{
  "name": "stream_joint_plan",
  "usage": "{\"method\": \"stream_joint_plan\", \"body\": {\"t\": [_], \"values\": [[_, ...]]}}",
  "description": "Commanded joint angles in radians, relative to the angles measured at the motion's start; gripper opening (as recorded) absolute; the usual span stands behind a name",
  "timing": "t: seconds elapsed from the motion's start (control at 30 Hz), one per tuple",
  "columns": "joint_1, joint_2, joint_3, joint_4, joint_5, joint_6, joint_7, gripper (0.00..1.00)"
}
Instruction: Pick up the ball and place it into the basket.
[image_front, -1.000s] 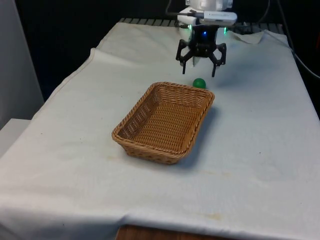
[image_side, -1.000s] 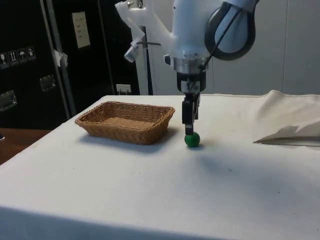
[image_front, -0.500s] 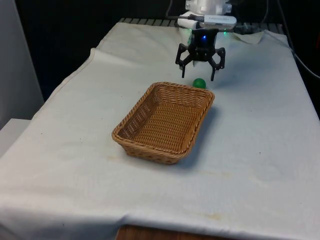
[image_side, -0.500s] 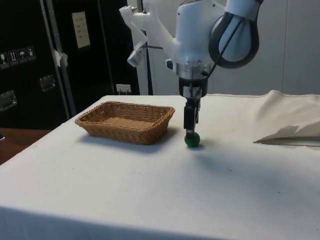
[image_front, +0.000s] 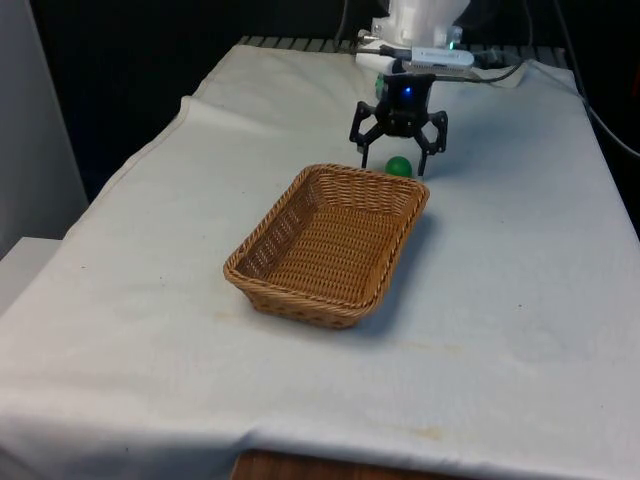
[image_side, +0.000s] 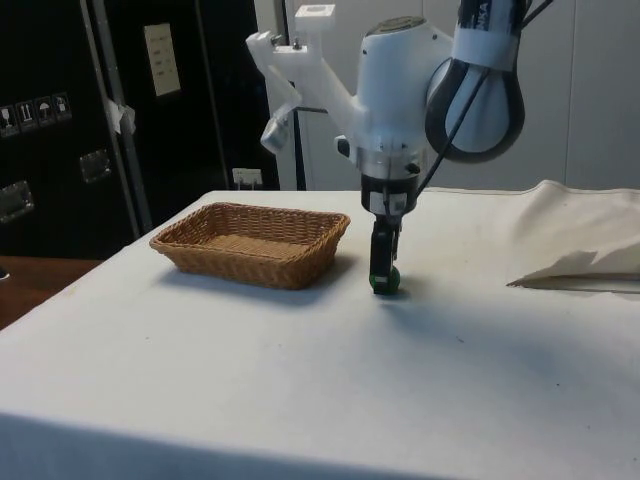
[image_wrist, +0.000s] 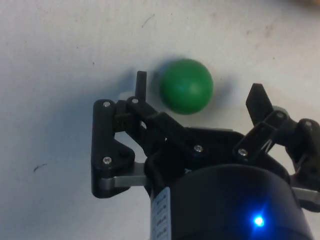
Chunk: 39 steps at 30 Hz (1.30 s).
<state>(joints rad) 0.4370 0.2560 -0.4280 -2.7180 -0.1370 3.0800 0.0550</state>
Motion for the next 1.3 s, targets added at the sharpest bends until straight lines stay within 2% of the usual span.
{"method": "stream_joint_plan", "body": {"t": [0.0,0.1,0.13,0.17,0.2,0.23,0.27,0.4,0.43,0.47,0.5,0.53,0.67,0.8,0.83,0.87,1.0,1.13,1.17,1.2,1.27], "values": [[-0.029,-0.025,0.04,-0.017,0.02,0.004,-0.011,1.0],[-0.027,-0.023,0.032,-0.016,0.016,0.005,-0.011,0.98],[-0.027,-0.023,0.031,-0.015,0.015,0.005,-0.011,0.92],[-0.027,-0.023,0.03,-0.015,0.015,0.005,-0.011,0.84],[-0.027,-0.023,0.028,-0.015,0.014,0.004,-0.011,0.63],[-0.004,0.001,-0.002,0.0,0.0,0.004,0.0,0.52],[-0.027,-0.023,0.028,-0.015,0.013,0.004,-0.011,0.52],[-0.026,-0.023,0.026,-0.015,0.012,0.004,-0.011,0.15],[-0.026,-0.023,0.025,-0.015,0.012,0.004,-0.011,0.0],[-0.026,-0.023,0.025,-0.015,0.012,0.004,-0.011,0.0],[-0.006,-0.001,-0.002,0.0,0.0,0.004,-0.001,0.0],[-0.026,-0.023,0.025,-0.015,0.012,0.004,-0.011,0.0],[-0.026,-0.023,0.024,-0.014,0.012,0.004,-0.011,0.0],[-0.01,-0.052,-0.005,-0.009,-0.002,-0.024,-0.012,0.0],[-0.007,-0.026,-0.005,-0.001,0.0,-0.004,-0.006,0.0],[-0.008,-0.06,-0.009,-0.008,-0.004,-0.03,-0.013,0.0],[-0.003,-0.094,-0.022,-0.007,-0.011,-0.062,-0.019,0.0],[-0.005,-0.147,-0.03,-0.005,-0.02,-0.109,-0.028,0.0],[-0.007,-0.154,-0.02,-0.009,-0.002,-0.109,-0.036,0.0],[-0.005,-0.159,-0.031,-0.005,-0.021,-0.12,-0.03,0.0],[-0.007,-0.184,-0.034,-0.004,-0.024,-0.142,-0.034,0.0]]}}
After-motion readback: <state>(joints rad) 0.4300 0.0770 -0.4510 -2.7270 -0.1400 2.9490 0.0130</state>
